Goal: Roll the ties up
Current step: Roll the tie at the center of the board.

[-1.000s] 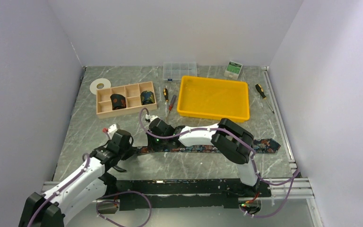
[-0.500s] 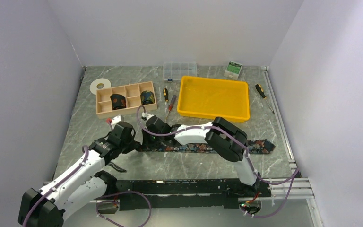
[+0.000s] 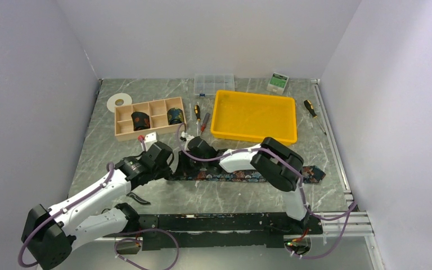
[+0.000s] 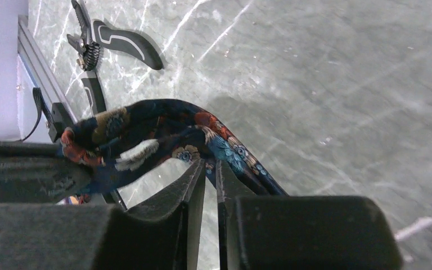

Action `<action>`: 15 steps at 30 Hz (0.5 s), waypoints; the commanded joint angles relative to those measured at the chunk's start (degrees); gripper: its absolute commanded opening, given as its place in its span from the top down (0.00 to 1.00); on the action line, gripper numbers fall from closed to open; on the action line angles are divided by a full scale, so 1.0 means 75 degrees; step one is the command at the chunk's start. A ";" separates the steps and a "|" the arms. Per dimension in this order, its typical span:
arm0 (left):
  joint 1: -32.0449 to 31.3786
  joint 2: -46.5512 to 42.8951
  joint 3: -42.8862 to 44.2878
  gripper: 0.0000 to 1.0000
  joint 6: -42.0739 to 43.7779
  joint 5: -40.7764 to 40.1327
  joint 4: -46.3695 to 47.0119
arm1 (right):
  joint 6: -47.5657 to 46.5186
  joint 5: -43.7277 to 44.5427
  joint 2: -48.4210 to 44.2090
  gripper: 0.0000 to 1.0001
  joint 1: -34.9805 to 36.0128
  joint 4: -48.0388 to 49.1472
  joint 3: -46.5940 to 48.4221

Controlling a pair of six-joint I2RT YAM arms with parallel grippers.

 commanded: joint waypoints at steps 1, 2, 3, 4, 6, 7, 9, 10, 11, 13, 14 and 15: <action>-0.0088 0.0100 0.0349 0.97 -0.0130 -0.0609 -0.0350 | 0.0048 -0.0053 -0.0648 0.80 -0.0143 0.0143 -0.0346; -0.0094 0.0121 0.0375 0.97 -0.0132 -0.0654 -0.0382 | 0.0079 -0.0048 -0.0749 0.79 -0.0158 0.0180 -0.0459; -0.0105 0.0173 0.0399 0.97 -0.0118 -0.0700 -0.0391 | 0.0086 -0.0035 -0.0850 0.79 -0.0187 0.0173 -0.0533; -0.0109 0.0200 0.0422 0.97 -0.0091 -0.0723 -0.0393 | 0.0084 -0.0015 -0.0962 0.78 -0.0225 0.0134 -0.0607; -0.0170 0.0299 0.0508 0.97 -0.0054 -0.0782 -0.0397 | 0.0067 0.0113 -0.1223 0.78 -0.0300 0.0049 -0.0793; -0.0236 0.0395 0.0586 0.97 -0.0039 -0.0822 -0.0411 | 0.0030 0.0204 -0.1382 0.78 -0.0330 -0.0012 -0.0918; -0.0406 0.0609 0.0725 0.97 -0.0041 -0.0964 -0.0466 | -0.0056 0.0540 -0.1761 0.78 -0.0377 -0.0265 -0.1165; -0.0505 0.0737 0.0793 0.97 -0.0062 -0.1066 -0.0499 | -0.0099 0.0731 -0.1962 0.79 -0.0402 -0.0423 -0.1326; -0.0601 0.0889 0.0866 0.97 -0.0072 -0.1160 -0.0517 | -0.0141 0.0881 -0.2182 0.79 -0.0446 -0.0486 -0.1498; -0.0805 0.1231 0.1013 0.97 -0.0107 -0.1355 -0.0549 | -0.0192 0.1134 -0.2602 0.79 -0.0518 -0.0563 -0.1906; -0.0895 0.1392 0.1088 0.97 -0.0122 -0.1433 -0.0566 | -0.0219 0.1273 -0.2890 0.79 -0.0552 -0.0616 -0.2091; -0.0987 0.1600 0.1176 0.97 -0.0162 -0.1518 -0.0614 | -0.0240 0.1388 -0.3006 0.79 -0.0590 -0.0674 -0.2272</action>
